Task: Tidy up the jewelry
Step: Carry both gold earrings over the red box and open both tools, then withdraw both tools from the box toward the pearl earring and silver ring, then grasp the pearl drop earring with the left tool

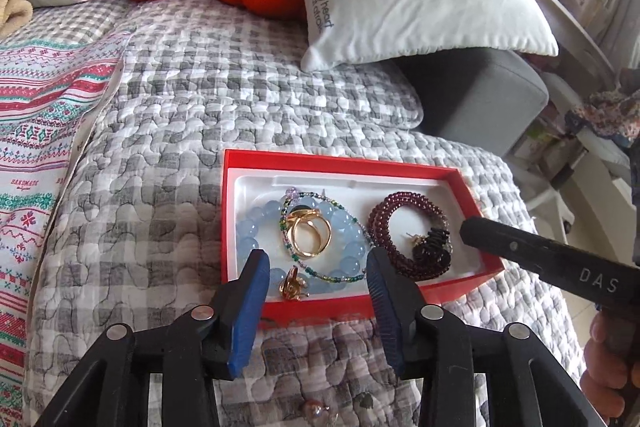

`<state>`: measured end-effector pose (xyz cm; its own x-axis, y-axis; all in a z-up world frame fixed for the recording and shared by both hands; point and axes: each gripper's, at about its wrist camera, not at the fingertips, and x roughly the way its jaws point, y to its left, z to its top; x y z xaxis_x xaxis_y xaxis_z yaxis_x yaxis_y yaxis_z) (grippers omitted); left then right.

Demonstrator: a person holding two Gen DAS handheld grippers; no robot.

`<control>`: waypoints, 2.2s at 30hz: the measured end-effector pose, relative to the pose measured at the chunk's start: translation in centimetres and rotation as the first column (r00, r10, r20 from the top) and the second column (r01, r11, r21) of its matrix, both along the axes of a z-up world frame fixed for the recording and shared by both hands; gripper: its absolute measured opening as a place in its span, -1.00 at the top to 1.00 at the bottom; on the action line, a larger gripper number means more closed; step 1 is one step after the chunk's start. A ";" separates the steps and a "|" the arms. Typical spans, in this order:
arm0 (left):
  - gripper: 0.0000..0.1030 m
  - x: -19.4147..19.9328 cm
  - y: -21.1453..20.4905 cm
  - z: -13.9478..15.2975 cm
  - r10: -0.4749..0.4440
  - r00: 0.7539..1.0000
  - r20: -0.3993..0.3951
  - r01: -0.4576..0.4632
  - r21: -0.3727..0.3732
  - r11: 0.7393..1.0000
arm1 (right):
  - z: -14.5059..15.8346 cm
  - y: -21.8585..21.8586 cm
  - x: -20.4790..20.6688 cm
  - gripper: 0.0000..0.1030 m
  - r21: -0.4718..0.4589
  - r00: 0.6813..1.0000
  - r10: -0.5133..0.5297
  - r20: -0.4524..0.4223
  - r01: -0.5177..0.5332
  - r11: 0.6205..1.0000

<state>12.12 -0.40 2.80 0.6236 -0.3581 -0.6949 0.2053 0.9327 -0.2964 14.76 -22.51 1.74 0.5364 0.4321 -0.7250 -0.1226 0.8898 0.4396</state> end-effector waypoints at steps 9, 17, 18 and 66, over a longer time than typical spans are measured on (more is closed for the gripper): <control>-0.15 -1.5 1.5 -0.4 -0.012 0.997 -0.070 0.010 -0.033 0.999 | -0.6 -0.5 0.9 0.74 0.056 0.998 -0.022 -0.052 0.025 0.998; -0.27 -2.3 1.6 -1.3 -0.009 0.992 -0.128 0.006 -0.020 1.000 | 0.8 -1.1 -0.5 0.37 0.054 0.999 -0.020 -0.025 0.021 0.998; -0.28 -2.4 1.7 -1.4 -0.007 0.990 -0.138 0.004 -0.020 1.000 | 1.0 -1.0 -0.8 0.37 0.045 1.000 -0.015 -0.026 0.017 0.999; -0.02 -7.6 -2.9 -5.6 -0.006 1.000 -0.029 0.013 0.218 0.976 | -3.9 0.1 -9.5 -0.02 -0.275 0.986 0.006 -0.169 -0.053 0.960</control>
<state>4.56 -3.30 -2.82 0.6001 -0.2015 -0.7741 0.2090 0.9736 -0.0914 5.28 -22.42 -2.19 0.3895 0.2156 -0.8954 -0.0977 0.9764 0.1926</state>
